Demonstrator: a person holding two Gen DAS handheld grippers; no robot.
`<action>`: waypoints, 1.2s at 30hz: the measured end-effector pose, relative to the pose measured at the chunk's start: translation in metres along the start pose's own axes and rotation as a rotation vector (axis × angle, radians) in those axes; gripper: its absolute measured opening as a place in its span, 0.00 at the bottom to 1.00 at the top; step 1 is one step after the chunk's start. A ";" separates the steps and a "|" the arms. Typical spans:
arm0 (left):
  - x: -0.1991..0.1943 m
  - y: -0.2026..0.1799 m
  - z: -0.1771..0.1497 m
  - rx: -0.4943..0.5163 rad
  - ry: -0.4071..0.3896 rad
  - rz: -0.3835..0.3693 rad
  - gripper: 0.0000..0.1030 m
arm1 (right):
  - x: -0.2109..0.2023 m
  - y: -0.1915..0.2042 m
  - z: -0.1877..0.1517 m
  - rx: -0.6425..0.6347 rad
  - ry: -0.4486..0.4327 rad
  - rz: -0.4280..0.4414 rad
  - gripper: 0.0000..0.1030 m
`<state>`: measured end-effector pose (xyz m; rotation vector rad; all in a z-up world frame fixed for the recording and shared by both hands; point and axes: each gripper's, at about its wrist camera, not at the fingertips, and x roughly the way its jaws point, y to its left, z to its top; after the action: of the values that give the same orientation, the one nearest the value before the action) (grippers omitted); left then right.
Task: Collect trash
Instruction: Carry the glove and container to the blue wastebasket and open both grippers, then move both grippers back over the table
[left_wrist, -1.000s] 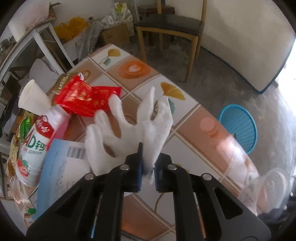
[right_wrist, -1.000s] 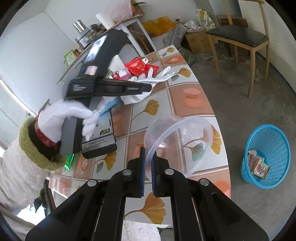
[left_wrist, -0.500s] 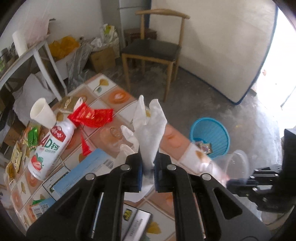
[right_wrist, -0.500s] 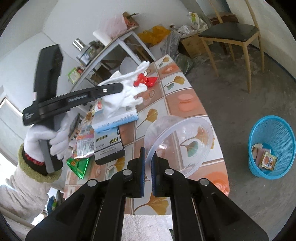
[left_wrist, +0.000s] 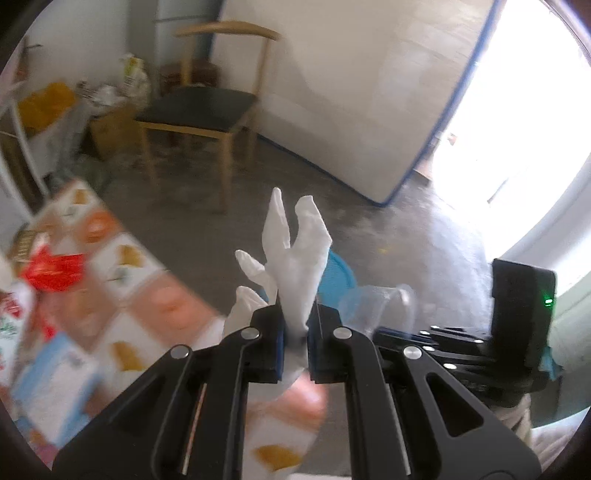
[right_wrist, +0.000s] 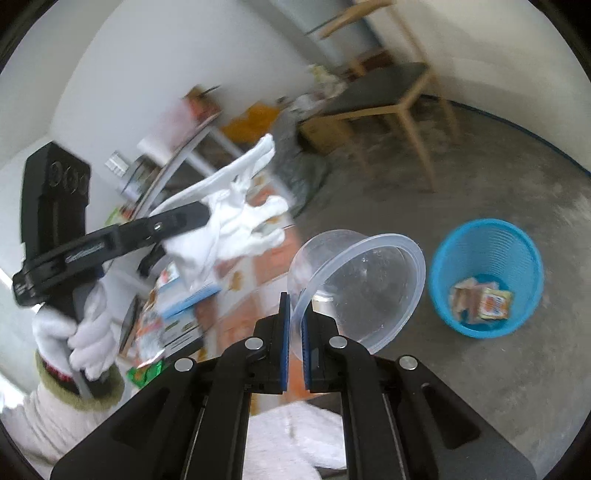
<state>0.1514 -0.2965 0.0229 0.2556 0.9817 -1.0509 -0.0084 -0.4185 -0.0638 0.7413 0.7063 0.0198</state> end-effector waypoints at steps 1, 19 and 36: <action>0.009 -0.008 0.001 0.003 0.009 -0.017 0.08 | -0.002 -0.010 0.000 0.025 -0.006 -0.015 0.06; 0.219 -0.059 0.030 -0.060 0.203 -0.074 0.54 | 0.054 -0.205 0.022 0.445 0.003 -0.171 0.12; 0.158 -0.032 0.016 -0.084 0.069 -0.078 0.62 | 0.097 -0.240 0.017 0.480 0.069 -0.240 0.38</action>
<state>0.1562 -0.4191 -0.0833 0.1865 1.1035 -1.0749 0.0229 -0.5836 -0.2608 1.1119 0.8753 -0.3552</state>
